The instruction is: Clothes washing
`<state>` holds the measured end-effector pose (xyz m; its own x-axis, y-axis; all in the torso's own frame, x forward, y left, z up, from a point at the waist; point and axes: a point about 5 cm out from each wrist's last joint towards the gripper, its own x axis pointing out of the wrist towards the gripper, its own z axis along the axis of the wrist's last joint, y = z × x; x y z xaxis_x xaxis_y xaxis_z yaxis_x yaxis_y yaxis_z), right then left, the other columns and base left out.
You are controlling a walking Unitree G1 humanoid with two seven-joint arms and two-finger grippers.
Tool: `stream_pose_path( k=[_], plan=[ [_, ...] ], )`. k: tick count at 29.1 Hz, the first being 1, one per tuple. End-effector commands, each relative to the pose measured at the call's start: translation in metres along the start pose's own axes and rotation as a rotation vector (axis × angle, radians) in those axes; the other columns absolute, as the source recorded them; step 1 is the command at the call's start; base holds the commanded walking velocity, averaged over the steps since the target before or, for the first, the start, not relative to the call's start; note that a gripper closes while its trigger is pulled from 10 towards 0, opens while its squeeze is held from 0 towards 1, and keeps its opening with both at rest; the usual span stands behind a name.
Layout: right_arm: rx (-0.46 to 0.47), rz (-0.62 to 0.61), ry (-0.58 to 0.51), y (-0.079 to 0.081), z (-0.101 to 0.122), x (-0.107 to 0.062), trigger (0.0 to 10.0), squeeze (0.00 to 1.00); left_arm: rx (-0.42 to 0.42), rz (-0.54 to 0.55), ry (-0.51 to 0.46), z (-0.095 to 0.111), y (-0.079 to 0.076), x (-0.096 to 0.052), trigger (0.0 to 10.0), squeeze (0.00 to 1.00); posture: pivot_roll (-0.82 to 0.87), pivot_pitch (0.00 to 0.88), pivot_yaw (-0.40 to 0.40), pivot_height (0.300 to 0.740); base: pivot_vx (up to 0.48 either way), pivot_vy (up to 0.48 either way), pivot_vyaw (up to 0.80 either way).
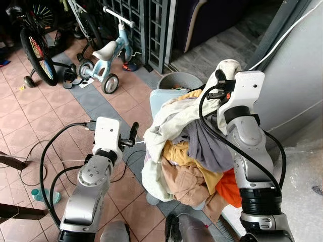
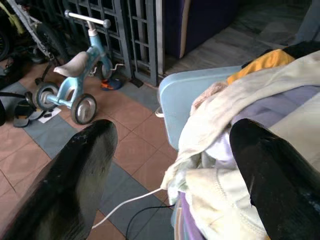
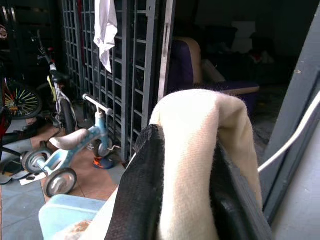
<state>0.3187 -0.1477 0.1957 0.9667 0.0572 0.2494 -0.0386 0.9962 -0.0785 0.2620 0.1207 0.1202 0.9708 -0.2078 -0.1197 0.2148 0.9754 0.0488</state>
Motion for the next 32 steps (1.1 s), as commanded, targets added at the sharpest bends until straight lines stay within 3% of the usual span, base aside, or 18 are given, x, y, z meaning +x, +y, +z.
stream_pose_path(
  k=[1, 6, 7, 9, 11, 12, 13, 14, 18, 23, 29, 32],
  plan=[
    [0.001, -0.005, -0.027, 0.0, 0.005, 0.0, 0.0, 0.0, 0.015, -0.004, 0.001, 0.0, 0.001, 0.0, 10.0, 0.0, 0.04, 0.109, -0.01, 0.74, 0.0, -0.296, 0.0],
    [-0.001, -0.005, -0.014, 0.0, 0.001, -0.001, 0.0, 0.0, -0.001, -0.003, -0.019, 0.002, 0.0, 0.0, 10.0, 0.0, 0.04, 0.11, -0.011, 0.74, 0.0, -0.057, 0.0],
    [0.001, 0.003, -0.012, 0.002, 0.0, -0.002, 0.9, 0.0, -0.001, 0.002, -0.02, 0.003, 0.001, 0.001, 10.0, 0.0, 0.05, 0.109, -0.013, 0.74, 0.0, 0.0, 0.0],
    [0.002, 0.006, -0.013, 0.003, 0.0, -0.002, 0.9, 0.0, -0.002, 0.003, -0.021, 0.003, 0.001, 0.001, 10.0, 0.0, 0.05, 0.109, -0.013, 0.74, 0.0, 0.0, 0.0],
    [0.0, 0.023, -0.012, 0.005, -0.001, -0.002, 3.0, 0.0, -0.003, 0.006, -0.023, 0.003, 0.002, 0.001, 10.0, 0.0, 0.05, 0.11, -0.014, 0.74, 0.0, 0.0, 0.0],
    [0.0, 0.027, -0.011, 0.006, -0.001, -0.002, 3.0, 0.0, -0.003, 0.007, -0.023, 0.003, 0.002, 0.001, 10.0, 0.0, 0.05, 0.11, -0.014, 0.74, 0.0, 0.0, 0.0],
    [0.0, 0.031, -0.009, 0.006, -0.001, -0.002, 7.3, 0.0, -0.003, 0.006, -0.023, 0.003, 0.002, 0.001, 10.0, 0.0, 0.05, 0.111, -0.014, 0.74, 0.0, 0.0, 0.0],
    [-0.001, 0.036, -0.007, 0.007, -0.002, -0.002, 10.0, 0.0, -0.004, 0.006, -0.023, 0.003, 0.001, 0.0, 10.0, 0.0, 0.05, 0.111, -0.014, 0.74, 0.0, 0.0, 0.0],
    [-0.006, 0.057, -0.012, 0.008, -0.001, -0.001, 10.0, 0.0, -0.011, 0.004, -0.027, 0.003, 0.0, 0.0, 10.0, 0.0, 0.05, 0.11, -0.016, 0.74, 0.0, 0.0, 0.0],
    [-0.117, 0.111, -0.107, 0.002, 0.016, 0.012, 10.0, 0.0, -0.025, 0.008, -0.047, 0.008, 0.002, 0.002, 10.0, 0.0, 0.05, 0.118, -0.016, 0.74, 0.0, 0.0, 0.0],
    [-0.096, 0.059, -0.11, -0.012, 0.025, 0.025, 10.0, 0.0, -0.034, 0.031, -0.079, 0.018, 0.004, 0.005, 10.0, 0.0, 0.05, 0.157, -0.022, 0.74, 0.0, 0.0, -0.15],
    [-0.102, 0.062, -0.115, -0.013, 0.026, 0.023, 10.0, 0.0, -0.02, 0.057, -0.085, 0.022, 0.003, 0.007, 10.0, 0.0, 0.05, 0.175, -0.028, 0.74, 0.0, 0.0, -0.15]
  ],
)
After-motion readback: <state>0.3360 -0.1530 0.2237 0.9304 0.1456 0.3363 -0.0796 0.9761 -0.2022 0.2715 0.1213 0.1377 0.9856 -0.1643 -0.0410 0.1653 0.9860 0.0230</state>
